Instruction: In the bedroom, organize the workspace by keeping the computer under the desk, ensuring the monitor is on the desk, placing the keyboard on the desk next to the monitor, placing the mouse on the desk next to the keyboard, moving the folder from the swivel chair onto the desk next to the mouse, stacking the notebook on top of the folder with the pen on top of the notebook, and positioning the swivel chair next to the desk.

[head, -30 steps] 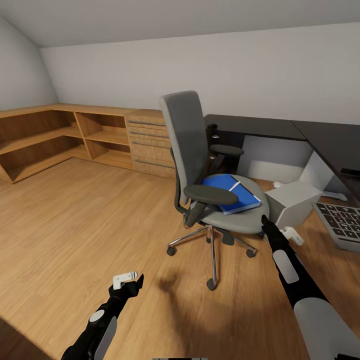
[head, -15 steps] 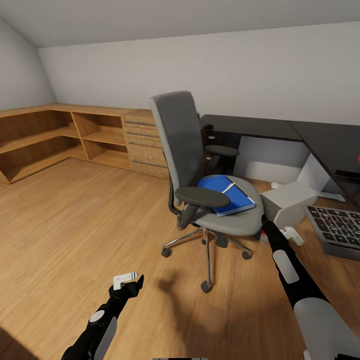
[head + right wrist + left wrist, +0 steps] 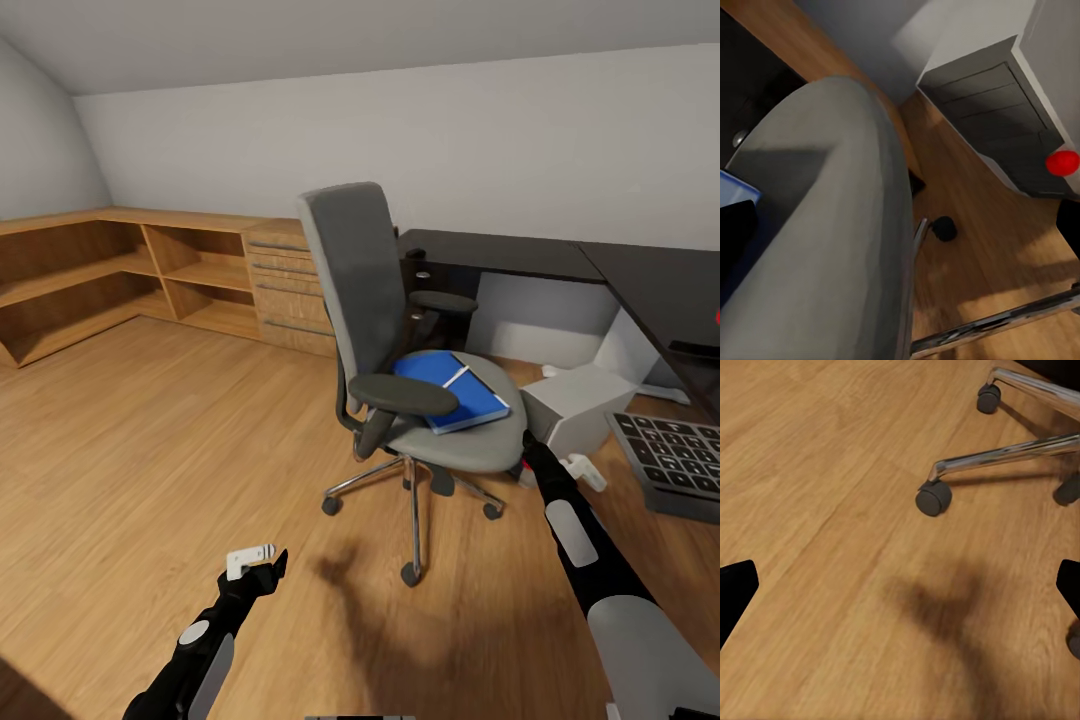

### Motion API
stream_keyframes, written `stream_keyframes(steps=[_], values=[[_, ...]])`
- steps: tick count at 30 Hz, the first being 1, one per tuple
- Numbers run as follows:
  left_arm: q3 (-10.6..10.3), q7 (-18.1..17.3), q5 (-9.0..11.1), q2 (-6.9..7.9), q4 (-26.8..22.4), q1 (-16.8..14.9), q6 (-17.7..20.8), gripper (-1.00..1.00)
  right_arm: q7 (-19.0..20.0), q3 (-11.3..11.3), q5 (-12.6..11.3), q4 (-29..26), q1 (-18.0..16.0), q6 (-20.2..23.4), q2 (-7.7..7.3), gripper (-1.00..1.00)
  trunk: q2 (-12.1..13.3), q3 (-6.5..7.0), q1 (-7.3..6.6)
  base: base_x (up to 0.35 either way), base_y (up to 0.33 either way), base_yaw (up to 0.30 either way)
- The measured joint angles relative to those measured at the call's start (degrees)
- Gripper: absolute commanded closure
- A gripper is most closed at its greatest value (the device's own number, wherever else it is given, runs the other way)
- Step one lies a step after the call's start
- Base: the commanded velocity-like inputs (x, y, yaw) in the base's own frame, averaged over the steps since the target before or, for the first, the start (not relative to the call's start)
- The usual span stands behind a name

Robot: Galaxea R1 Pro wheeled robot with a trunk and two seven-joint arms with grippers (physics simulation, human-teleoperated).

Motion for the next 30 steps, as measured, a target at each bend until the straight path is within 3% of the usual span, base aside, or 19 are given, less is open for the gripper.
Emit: stream_keyframes(steps=[10, 30], values=[[0.0, 0.0, 0.0, -0.06, 0.0, 0.0, 0.0, -1.00, -0.1, 0.0, 0.0, 0.0, 0.0, 0.3, 0.18, -1.00, 0.0, 0.00, -0.01, 0.192, 0.000, 0.000], [0.0, 0.0, 0.0, -0.09, 0.3, 0.0, 0.0, -1.00, 0.0, 0.0, 0.1, 0.1, 0.0, 0.4, 0.28, -1.00, 0.0, 0.00, 0.01, 0.013, 0.000, 0.000]])
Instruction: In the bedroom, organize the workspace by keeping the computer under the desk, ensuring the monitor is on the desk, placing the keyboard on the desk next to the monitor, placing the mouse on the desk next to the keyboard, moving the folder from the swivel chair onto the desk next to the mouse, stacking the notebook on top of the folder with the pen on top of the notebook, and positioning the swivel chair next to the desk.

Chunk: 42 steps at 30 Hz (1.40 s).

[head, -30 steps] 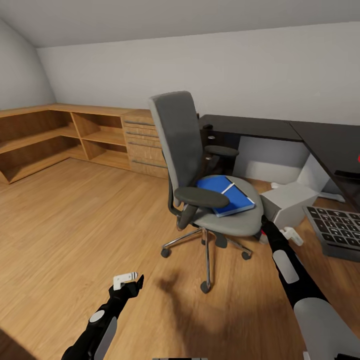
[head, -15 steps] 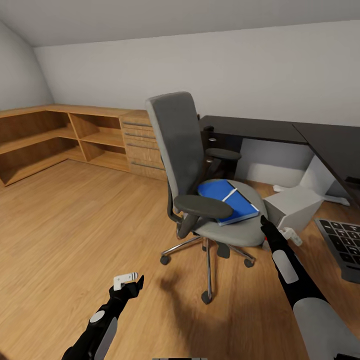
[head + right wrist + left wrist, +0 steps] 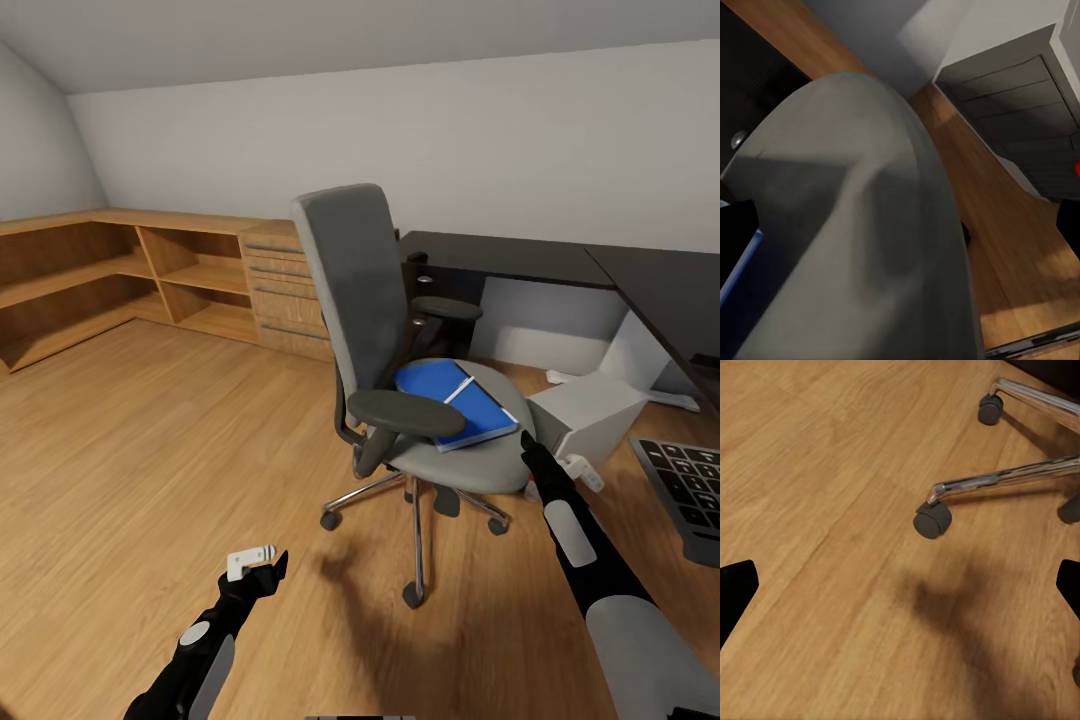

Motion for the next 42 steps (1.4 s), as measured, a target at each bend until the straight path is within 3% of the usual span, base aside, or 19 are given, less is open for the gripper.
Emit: stream_keyframes(steps=[24, 42], values=[[0.0, 0.0, 0.0, 0.00, 0.0, 0.0, 0.0, -1.00, 0.0, 0.1, 0.0, 0.0, 0.0, 0.1, 0.23, -1.00, 0.0, 0.00, 0.00, 0.000, 0.000, 0.004], [0.0, 0.0, 0.0, 0.01, 0.0, 0.0, 0.0, -1.00, 0.0, 0.0, 0.1, 0.0, 0.0, 0.1, 0.44, -1.00, 0.0, 0.00, -0.01, 0.000, 0.000, 0.128]])
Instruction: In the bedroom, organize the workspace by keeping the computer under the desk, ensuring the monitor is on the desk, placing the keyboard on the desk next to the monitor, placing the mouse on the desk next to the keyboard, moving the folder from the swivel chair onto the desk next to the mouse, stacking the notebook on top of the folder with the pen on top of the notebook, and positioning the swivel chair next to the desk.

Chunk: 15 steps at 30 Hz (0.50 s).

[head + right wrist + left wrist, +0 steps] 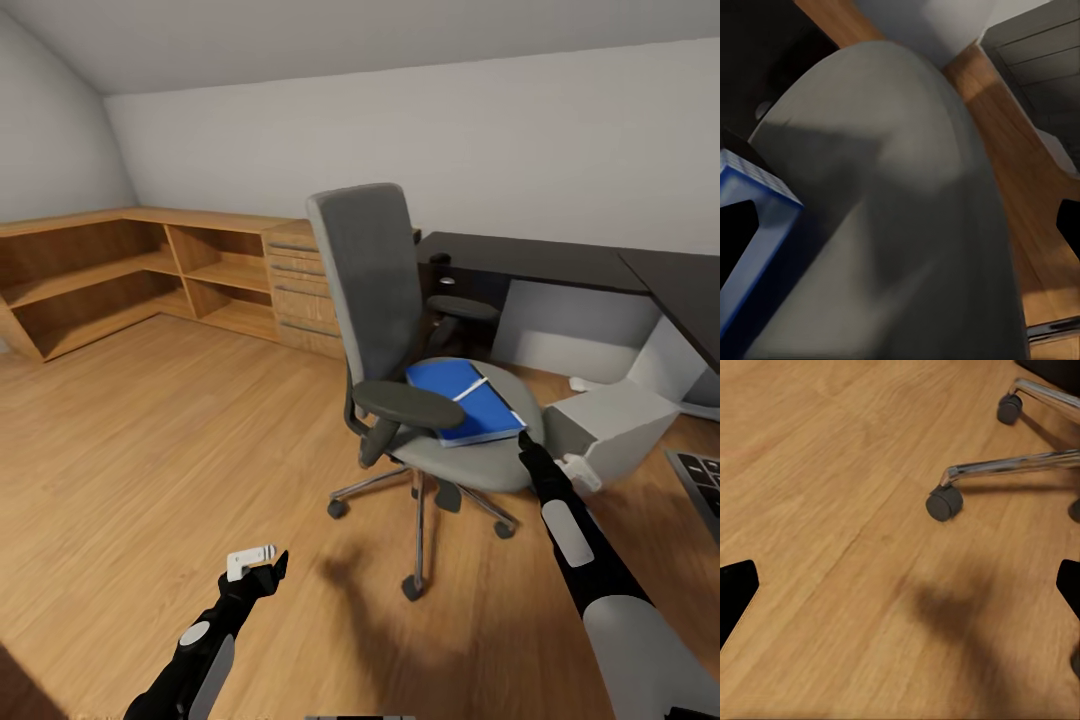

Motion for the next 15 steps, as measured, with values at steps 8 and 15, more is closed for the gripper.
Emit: stream_keyframes(steps=[8, 15], values=[[0.0, 0.0, 0.0, 0.00, 0.0, 0.0, 0.0, -1.00, 0.0, 0.0, 0.0, 0.0, 0.0, 0.0, 0.00, -1.00, 0.0, 0.00, 0.00, 0.000, 0.000, 0.144], [0.0, 0.0, 0.0, 0.00, 0.0, 0.0, 0.0, -1.00, 0.0, 0.1, 0.0, 0.0, 0.0, 0.0, 0.00, -1.00, 0.0, 0.00, 0.00, 0.000, 0.000, 0.159]])
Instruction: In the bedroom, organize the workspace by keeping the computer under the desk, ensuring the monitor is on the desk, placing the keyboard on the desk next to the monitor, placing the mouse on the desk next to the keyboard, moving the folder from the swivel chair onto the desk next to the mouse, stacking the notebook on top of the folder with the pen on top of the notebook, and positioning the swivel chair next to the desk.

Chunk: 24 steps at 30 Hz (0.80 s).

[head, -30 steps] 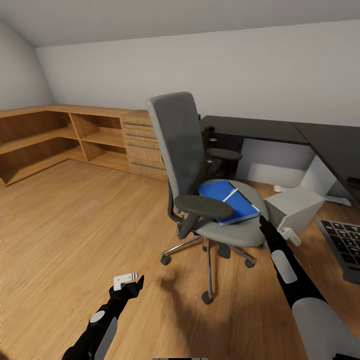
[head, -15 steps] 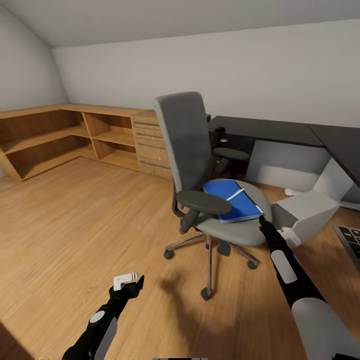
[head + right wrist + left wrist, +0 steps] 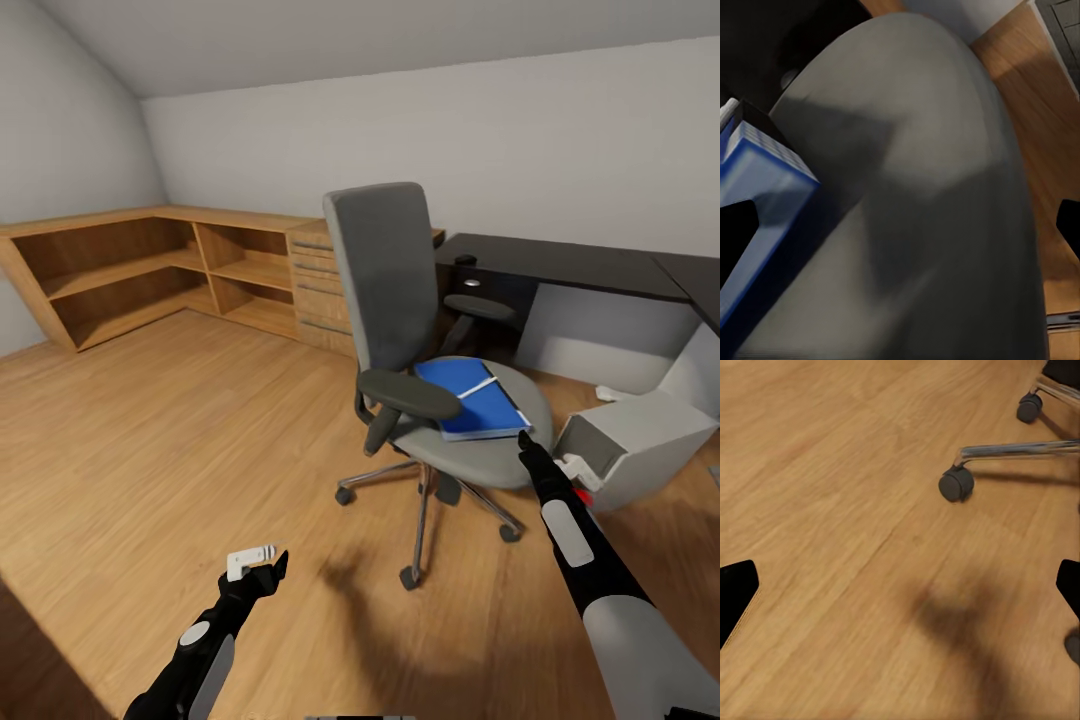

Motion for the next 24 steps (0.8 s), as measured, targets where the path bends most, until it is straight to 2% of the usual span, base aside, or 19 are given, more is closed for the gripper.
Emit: stream_keyframes(steps=[24], values=[[0.0, -0.2, 0.1, 0.00, 0.0, 0.0, 0.0, -1.00, 0.0, 0.0, -0.1, 0.1, 0.0, 0.0, 0.01, -1.00, 0.0, -0.01, 0.01, 0.000, 0.000, 0.162]])
